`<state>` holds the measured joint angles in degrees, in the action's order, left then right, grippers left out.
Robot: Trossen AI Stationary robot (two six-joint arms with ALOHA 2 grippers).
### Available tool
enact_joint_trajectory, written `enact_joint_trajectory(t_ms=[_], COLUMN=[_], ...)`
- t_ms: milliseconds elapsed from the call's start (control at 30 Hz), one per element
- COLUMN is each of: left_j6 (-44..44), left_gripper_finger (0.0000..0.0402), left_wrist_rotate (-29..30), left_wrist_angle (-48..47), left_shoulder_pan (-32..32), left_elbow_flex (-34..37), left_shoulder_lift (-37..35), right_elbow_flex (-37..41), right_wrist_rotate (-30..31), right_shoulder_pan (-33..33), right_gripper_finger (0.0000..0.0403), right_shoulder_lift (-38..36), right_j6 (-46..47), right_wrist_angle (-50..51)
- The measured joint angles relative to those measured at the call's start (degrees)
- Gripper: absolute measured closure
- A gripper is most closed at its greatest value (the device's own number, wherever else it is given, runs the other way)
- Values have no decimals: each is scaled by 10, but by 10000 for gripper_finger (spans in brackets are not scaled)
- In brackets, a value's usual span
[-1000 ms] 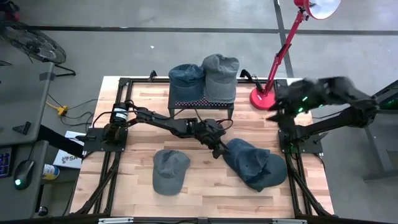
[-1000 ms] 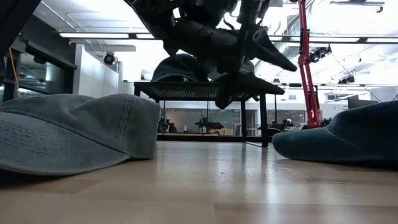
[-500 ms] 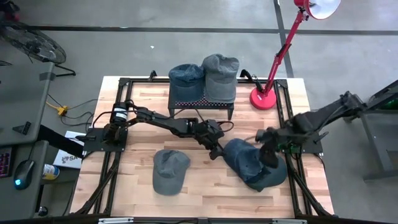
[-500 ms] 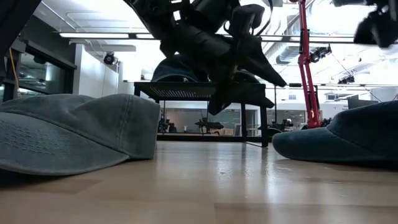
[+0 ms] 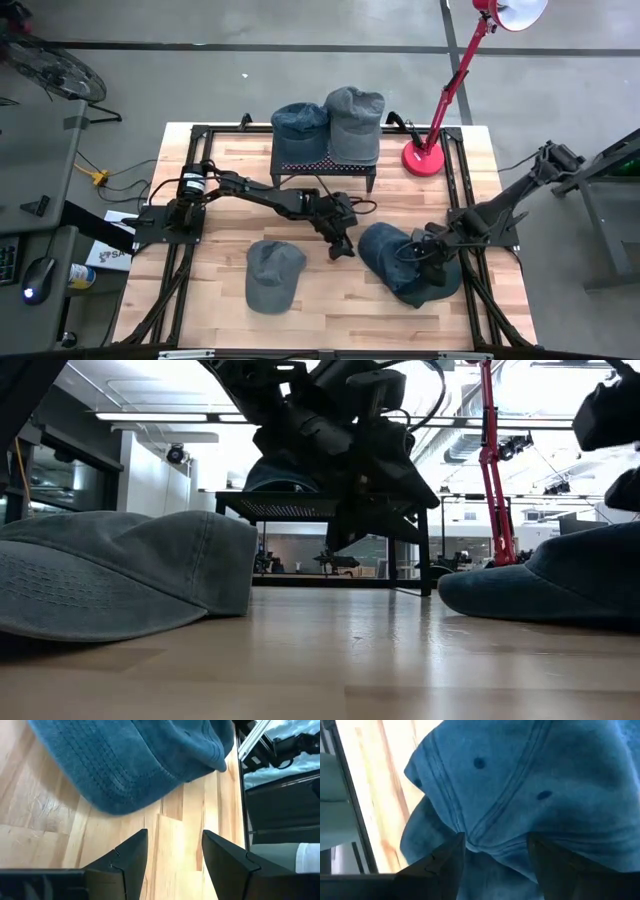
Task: Pick & Place hat
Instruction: Stack the top blue cap on the blue cap on the shelf
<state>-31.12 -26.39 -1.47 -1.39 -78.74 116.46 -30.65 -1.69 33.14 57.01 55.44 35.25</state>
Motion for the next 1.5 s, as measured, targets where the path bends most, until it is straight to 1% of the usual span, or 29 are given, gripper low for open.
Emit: enact_joint_trajectory(t_ms=[100, 267, 433, 567, 633, 733, 900, 967, 1033, 1133, 1200, 1267, 1367, 1500], left_j6=[10, 11, 11, 9, 9, 3, -11, -15, -21, -23, -25, -35, -40, -49], left_gripper_finger=[218, 218, 218, 218, 218, 218, 218, 218, 218, 218, 218, 218, 218, 218], left_wrist_rotate=[-1, 0, 0, 0, 0, 2, 4, 4, 5, 5, 2, 0, -3, -36], left_wrist_angle=[-11, -19, -19, -20, -22, -22, -27, -29, -30, -30, -30, -30, -30, -30], left_shoulder_pan=[0, 0, 0, 0, 0, 0, 0, 0, 0, 0, 0, 0, 0, 4], left_elbow_flex=[0, 0, 0, 0, 0, 0, 0, 0, 0, 0, 0, 0, 0, 0], left_shoulder_lift=[0, 0, 0, 0, 0, 0, 0, 0, 0, 0, 0, 0, 0, 0], right_elbow_flex=[23, 60, 91, 92, 91, 91, 81, 70, 55, 20, -8, -41, -96, -176], right_wrist_rotate=[34, 75, 94, 99, 99, 104, 108, 102, 93, 101, 105, 114, 140, 158], right_shoulder_pan=[9, 10, 10, 10, 10, 10, 9, 9, 9, 9, 9, 9, 9, 8], right_gripper_finger=[199, 199, 199, 199, 206, 237, 329, 373, 392, 385, 390, 397, 395, 399], right_shoulder_lift=[0, 0, 21, 59, 78, 90, 82, 76, 69, 60, 56, 51, 49, 49], right_j6=[-5, 0, 24, 21, 23, 30, 23, 6, -13, -17, -31, -60, -99, -159], right_wrist_angle=[-25, -30, -50, -59, -62, -67, -62, -57, -48, -12, 26, 59, 120, 207])
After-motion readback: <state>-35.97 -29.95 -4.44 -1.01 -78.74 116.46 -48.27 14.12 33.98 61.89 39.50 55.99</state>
